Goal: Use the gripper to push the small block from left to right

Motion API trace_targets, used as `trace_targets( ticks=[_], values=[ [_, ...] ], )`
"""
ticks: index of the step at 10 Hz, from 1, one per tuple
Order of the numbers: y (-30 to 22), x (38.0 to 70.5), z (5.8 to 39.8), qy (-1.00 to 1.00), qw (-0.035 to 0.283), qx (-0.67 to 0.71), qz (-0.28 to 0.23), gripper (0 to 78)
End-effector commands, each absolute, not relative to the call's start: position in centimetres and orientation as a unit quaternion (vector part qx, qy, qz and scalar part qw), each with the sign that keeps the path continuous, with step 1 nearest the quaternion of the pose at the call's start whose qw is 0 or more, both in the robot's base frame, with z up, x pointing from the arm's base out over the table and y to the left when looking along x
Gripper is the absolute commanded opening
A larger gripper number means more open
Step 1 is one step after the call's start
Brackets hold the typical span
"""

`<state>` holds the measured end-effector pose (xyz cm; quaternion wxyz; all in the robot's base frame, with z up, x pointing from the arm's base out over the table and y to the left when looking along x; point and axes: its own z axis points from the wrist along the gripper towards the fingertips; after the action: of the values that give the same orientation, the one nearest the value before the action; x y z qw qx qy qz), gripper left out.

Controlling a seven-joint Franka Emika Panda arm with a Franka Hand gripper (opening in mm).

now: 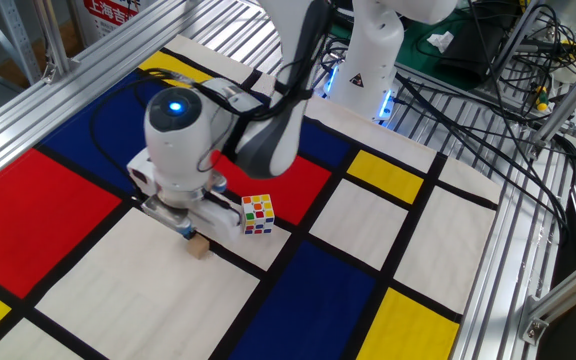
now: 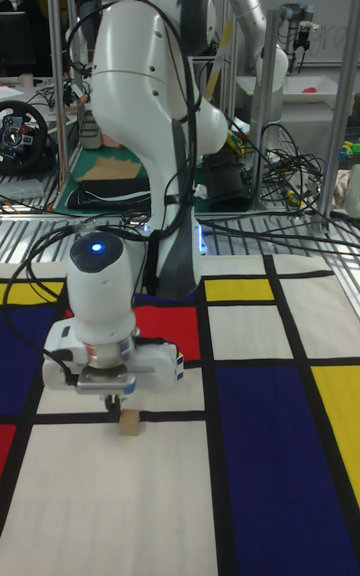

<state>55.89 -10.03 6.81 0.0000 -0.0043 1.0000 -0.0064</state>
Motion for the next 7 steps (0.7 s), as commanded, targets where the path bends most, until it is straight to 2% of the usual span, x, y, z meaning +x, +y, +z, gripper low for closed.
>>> trace_targets(
  ticks=[1, 5, 7],
  values=[
    [-8.05, 55.49, 7.49, 1.0, 0.012, 0.003, -0.003, 0.0],
    [-7.89, 55.59, 7.54, 1.0, 0.019, 0.006, -0.006, 0.0],
    [-7.95, 55.83, 7.6, 0.999, 0.025, 0.008, -0.03, 0.0]
  ],
)
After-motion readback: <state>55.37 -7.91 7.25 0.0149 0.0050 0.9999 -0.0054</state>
